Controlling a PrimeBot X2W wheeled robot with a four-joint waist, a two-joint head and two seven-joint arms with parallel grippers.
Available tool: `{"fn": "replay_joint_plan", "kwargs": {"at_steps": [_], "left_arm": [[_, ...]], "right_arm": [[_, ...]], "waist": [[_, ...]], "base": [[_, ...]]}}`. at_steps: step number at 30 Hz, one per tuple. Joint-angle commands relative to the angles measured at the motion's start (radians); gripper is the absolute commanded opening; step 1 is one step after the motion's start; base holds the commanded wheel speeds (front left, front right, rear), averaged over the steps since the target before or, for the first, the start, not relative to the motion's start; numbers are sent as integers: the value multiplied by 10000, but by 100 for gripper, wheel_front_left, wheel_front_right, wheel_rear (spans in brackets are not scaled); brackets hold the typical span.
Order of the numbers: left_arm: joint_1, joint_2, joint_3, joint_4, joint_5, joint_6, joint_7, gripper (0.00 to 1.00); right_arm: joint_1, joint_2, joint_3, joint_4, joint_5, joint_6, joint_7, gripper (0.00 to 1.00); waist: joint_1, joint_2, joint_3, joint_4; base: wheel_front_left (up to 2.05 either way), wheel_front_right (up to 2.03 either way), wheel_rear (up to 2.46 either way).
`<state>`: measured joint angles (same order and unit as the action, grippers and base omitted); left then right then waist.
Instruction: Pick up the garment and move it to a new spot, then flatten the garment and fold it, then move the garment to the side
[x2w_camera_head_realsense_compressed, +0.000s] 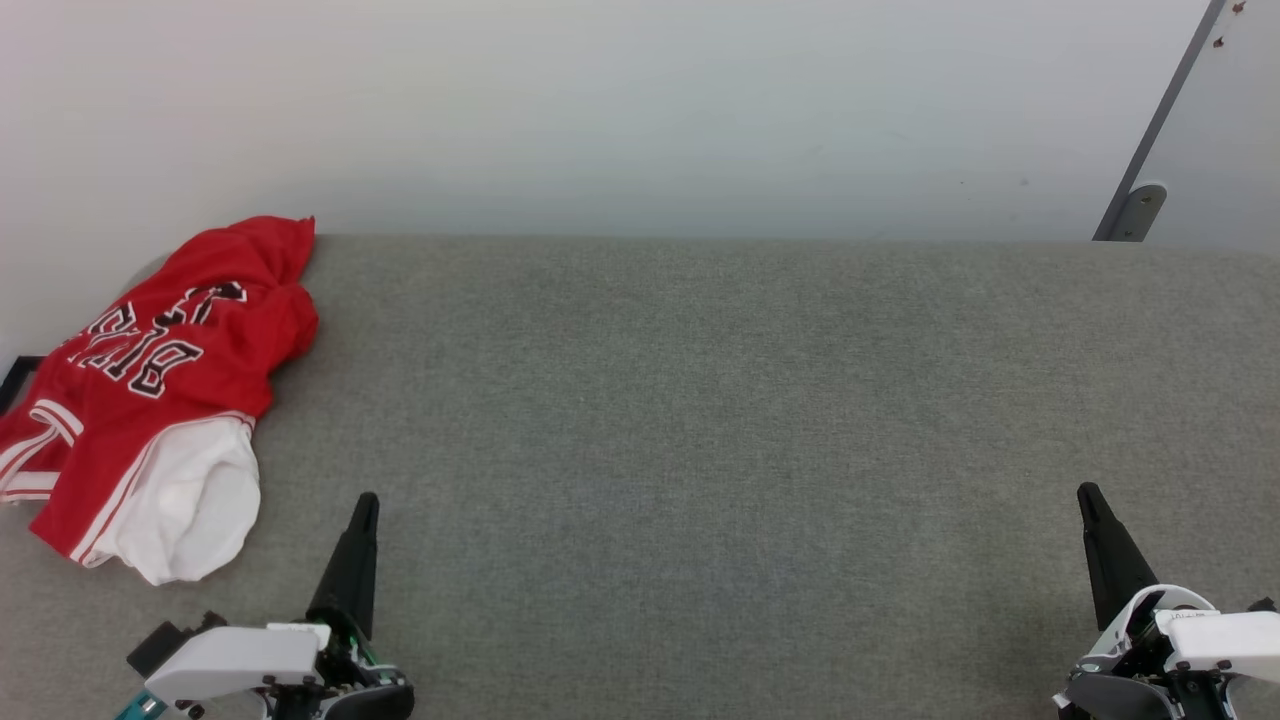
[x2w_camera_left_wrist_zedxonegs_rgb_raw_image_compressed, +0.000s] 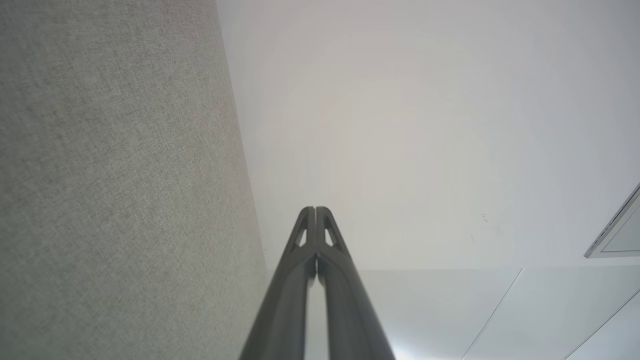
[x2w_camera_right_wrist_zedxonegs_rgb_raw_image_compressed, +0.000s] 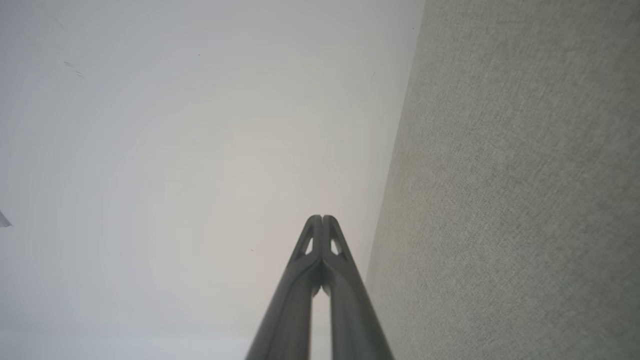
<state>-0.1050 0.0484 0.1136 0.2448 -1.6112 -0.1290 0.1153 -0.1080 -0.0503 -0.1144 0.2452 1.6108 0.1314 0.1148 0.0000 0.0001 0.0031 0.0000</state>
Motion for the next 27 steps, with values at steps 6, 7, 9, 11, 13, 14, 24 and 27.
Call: {"fn": "replay_joint_plan", "kwargs": {"at_steps": [6,7,9,11,13,14,24,27], "left_arm": [[-92,6,8,5,-36,-35,3,0],[-92,6,10,5,-36,-35,3,0],[-92,6,11,5,-36,-35,3,0],[-92,6,13,5,-36,-35,3,0],[-92,6,11,5,-38,-35,3,0],[-92,6,10,5,-36,-35,3,0],[433,-106,-128,309,-3,56,-110,100],[456,-95,-225,140,8,117,-224,100]], "right_arm": [[-28,2,9,-1,44,-15,15,0],[-28,2,9,-1,44,-13,15,0],[-28,2,9,-1,44,-15,15,0],[-28,2,9,-1,44,-13,15,0],[-28,2,9,-1,44,-15,15,0],[-28,2,9,-1,44,-15,15,0],[354,44,127,367,-50,0,-135,100],[322,42,267,273,-109,-1,-287,100]], "waist": [[0,-1,0,0],[0,-1,0,0],[0,-1,0,0],[0,-1,0,0],[0,-1,0,0],[0,-1,0,0],[0,-1,-1,-2],[0,-1,-2,-4]], "base": [[0,0,0],[0,0,0],[0,0,0],[0,0,0],[0,0,0],[0,0,0],[0,0,0],[0,0,0]]}}
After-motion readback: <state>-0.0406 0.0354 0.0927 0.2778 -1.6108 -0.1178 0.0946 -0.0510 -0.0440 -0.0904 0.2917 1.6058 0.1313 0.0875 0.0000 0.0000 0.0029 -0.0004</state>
